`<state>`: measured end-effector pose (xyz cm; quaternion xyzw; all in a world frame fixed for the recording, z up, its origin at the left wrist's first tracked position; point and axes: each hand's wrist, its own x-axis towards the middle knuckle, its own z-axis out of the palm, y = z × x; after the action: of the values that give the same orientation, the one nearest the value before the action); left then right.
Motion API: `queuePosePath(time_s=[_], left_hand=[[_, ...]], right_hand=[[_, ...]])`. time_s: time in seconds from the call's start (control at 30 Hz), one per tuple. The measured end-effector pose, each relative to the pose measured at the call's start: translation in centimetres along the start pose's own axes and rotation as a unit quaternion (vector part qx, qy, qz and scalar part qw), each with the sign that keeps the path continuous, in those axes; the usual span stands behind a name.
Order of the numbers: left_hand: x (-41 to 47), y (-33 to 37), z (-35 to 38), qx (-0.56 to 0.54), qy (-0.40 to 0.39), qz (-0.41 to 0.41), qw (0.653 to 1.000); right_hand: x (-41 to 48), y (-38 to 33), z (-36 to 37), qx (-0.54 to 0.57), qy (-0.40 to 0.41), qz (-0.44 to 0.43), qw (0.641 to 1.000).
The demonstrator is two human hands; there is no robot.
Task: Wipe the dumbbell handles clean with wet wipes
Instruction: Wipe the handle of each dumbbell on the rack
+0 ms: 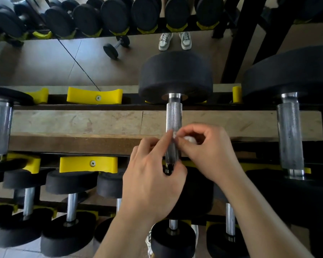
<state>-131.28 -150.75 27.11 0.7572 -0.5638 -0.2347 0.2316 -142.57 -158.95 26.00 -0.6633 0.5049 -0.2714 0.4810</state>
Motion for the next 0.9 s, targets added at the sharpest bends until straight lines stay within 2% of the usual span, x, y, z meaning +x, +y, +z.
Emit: queuePosePath(time_s=[0.13,0.2,0.27,0.33,0.47,0.63,0.7,0.8,0.9], left_hand=[[-0.1,0.1,0.0,-0.008,0.001,-0.002,1.0],[-0.1,0.1,0.0,-0.01,-0.003,-0.002,1.0],[-0.2,0.1,-0.1,-0.016,-0.004,-0.003,1.0],[-0.2,0.1,0.0,-0.021,0.0,-0.004,1.0],[-0.1,0.0,0.2,-0.028,0.008,-0.003,1.0],[-0.2,-0.1,0.1,-0.039,0.022,-0.002,0.999],[-0.3,-0.1,0.1,-0.045,0.025,-0.007,0.999],[-0.3,-0.2,0.0,-0.051,0.031,-0.005,0.998],[-0.4,-0.4,-0.1,-0.068,0.034,-0.004,0.997]], right_hand=[[1.8,-0.2,0.2,-0.033,0.091,-0.029,0.995],[1.3,0.2,-0.1,-0.038,0.065,-0.017,0.997],[-0.3,0.7,-0.5,-0.013,0.002,0.013,1.0],[-0.6,0.7,-0.5,0.0,-0.008,0.016,1.0],[2.1,-0.1,0.1,0.007,0.103,-0.006,0.995],[-1.4,0.6,-0.3,0.042,-0.001,0.037,0.998],[-0.8,0.4,-0.5,0.019,0.058,0.005,0.998],[2.1,-0.9,0.2,-0.074,0.161,-0.064,0.982],[1.7,-0.6,0.7,-0.137,0.138,-0.072,0.978]])
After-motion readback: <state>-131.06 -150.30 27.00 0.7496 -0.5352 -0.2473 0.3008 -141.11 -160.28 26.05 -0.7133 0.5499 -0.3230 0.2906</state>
